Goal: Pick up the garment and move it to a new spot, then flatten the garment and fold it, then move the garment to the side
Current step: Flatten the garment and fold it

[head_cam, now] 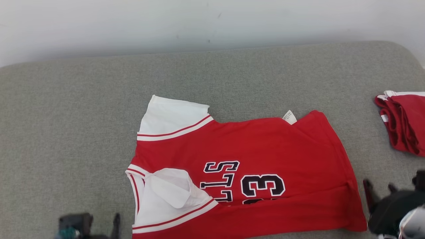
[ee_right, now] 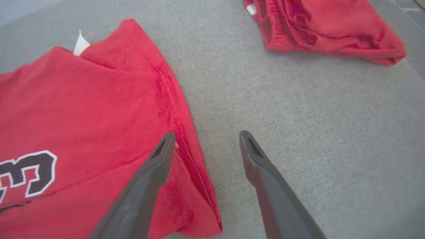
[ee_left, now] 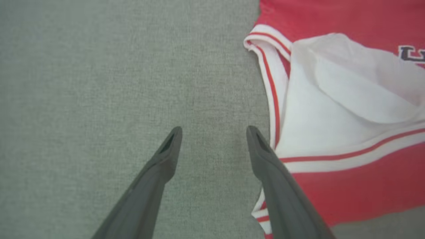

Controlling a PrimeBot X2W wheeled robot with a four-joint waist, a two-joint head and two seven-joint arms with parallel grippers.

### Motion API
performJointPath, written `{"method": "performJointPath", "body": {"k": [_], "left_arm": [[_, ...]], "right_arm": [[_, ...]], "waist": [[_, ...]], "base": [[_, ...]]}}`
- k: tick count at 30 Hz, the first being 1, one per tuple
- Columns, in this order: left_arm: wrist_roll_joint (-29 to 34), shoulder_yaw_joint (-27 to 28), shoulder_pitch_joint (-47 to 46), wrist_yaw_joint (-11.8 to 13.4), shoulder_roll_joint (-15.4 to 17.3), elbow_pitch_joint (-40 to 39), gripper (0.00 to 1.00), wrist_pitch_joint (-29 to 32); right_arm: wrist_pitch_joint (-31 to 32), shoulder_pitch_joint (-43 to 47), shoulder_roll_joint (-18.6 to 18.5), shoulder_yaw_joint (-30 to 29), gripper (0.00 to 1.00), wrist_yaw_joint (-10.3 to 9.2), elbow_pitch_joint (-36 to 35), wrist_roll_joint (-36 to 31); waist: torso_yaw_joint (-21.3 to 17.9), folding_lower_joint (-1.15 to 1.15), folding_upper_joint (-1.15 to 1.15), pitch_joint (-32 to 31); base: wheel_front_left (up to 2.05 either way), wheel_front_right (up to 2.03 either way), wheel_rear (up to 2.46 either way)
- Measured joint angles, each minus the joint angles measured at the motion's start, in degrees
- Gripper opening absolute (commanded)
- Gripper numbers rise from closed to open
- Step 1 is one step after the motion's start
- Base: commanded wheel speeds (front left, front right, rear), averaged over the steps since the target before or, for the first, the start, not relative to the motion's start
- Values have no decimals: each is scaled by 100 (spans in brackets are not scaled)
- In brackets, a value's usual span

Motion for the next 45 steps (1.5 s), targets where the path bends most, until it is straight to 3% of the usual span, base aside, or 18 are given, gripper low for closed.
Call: {"method": "performJointPath", "body": {"k": [4, 8, 19, 27, 36, 37, 38, 39, 45], "left_arm": [[103, 124, -553, -114, 209, -196, 100, -69], [204, 66, -1438, -506, 269, -48, 100, -229], [35, -255, -3914, -1611, -127, 1958, 100, -443], [51, -405, -4994, -1894, -238, 3387, 100, -94], [32, -457, -5578, -1964, -255, 4101, 99, 155], [30, -464, -5629, -1965, -255, 4154, 51, 209], [8, -457, -5681, -1968, -255, 4199, 17, 291], [-9, -465, -5733, -1965, -249, 4243, 0, 372], [-69, -523, -5929, -2107, -179, 4213, 0, 722]], "right_arm": [[291, -456, 0, 188, 100, 0, -419, -255], [536, -1069, -21, 599, 100, 0, -401, -372], [471, -3096, -374, 1395, 100, 0, 1100, -521], [355, -3967, -515, 1915, 100, 0, 1954, -528], [180, -4269, -679, 2198, 100, 0, 2242, -446], [181, -4276, -695, 2221, 100, 0, 2265, -436], [198, -4287, -717, 2263, 100, 0, 2294, -437], [241, -4301, -737, 2288, 100, 0, 2324, -437], [561, -4454, -868, 2415, 100, 0, 2419, -460]], "waist": [[-27, 0, 0, 33], [-61, 0, 0, 151], [-218, 1, 1, 820], [-452, 2, 1, 1349], [-712, 1, 1, 1673], [-735, 0, 1, 1698], [-756, 0, 1, 1720], [-770, 0, 1, 1741], [-789, -1, 1, 1829]], "base": [[0, 0, 0], [0, 0, 0], [0, 0, 0], [0, 0, 0], [0, 0, 0], [0, 0, 0], [0, 0, 0], [0, 0, 0], [0, 0, 0]]}}
